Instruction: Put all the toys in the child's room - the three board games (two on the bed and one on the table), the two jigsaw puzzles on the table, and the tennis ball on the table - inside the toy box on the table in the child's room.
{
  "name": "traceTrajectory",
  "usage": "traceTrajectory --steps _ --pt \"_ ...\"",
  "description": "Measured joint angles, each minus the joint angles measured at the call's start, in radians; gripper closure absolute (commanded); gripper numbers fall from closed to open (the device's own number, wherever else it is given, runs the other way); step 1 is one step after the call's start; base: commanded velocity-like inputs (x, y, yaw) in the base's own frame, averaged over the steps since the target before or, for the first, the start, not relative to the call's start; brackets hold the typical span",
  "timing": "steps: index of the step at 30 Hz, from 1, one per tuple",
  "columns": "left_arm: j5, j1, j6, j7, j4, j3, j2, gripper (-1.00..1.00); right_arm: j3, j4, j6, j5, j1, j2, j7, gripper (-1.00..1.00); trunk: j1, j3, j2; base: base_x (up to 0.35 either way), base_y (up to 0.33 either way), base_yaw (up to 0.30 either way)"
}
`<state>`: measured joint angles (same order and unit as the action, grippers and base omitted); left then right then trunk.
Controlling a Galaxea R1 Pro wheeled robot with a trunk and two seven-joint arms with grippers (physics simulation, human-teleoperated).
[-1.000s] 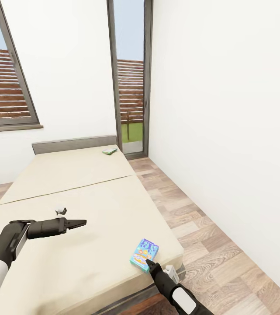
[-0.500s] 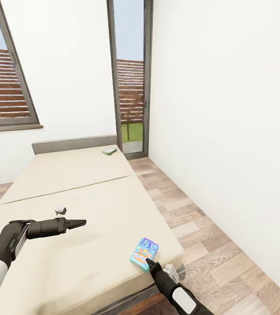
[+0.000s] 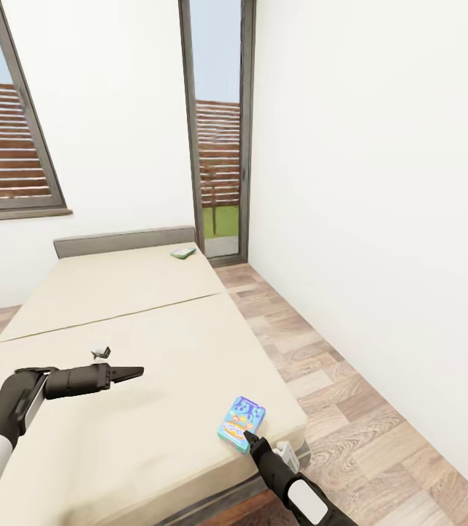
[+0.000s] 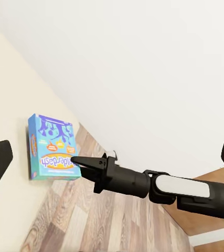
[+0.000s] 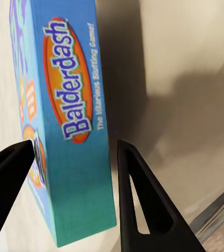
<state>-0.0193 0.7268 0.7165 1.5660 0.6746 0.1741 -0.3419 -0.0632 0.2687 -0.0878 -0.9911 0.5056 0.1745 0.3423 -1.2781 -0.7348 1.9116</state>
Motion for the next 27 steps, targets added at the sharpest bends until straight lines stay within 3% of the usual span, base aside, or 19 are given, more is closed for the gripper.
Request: traceTrajectory --steps 9,15,27 --pt "0.0 0.0 0.0 0.0 0.0 -0.001 0.001 -1.0 -0.004 0.019 0.0 -0.001 0.0 0.0 -0.003 1.0 0.0 0.014 0.0 0.0 0.0 0.0" --pt "0.0 0.0 0.0 0.0 0.0 0.005 -0.002 -1.0 -0.007 0.165 -0.008 -0.003 0.0 0.0 -0.014 1.0 0.0 0.024 0.0 0.0 0.0 0.0" --pt "0.0 0.0 0.0 0.0 0.0 0.005 -0.001 -1.0 -0.026 0.192 -0.008 0.001 0.001 0.0 -0.019 1.0 0.0 0.043 0.0 0.0 0.0 0.056"
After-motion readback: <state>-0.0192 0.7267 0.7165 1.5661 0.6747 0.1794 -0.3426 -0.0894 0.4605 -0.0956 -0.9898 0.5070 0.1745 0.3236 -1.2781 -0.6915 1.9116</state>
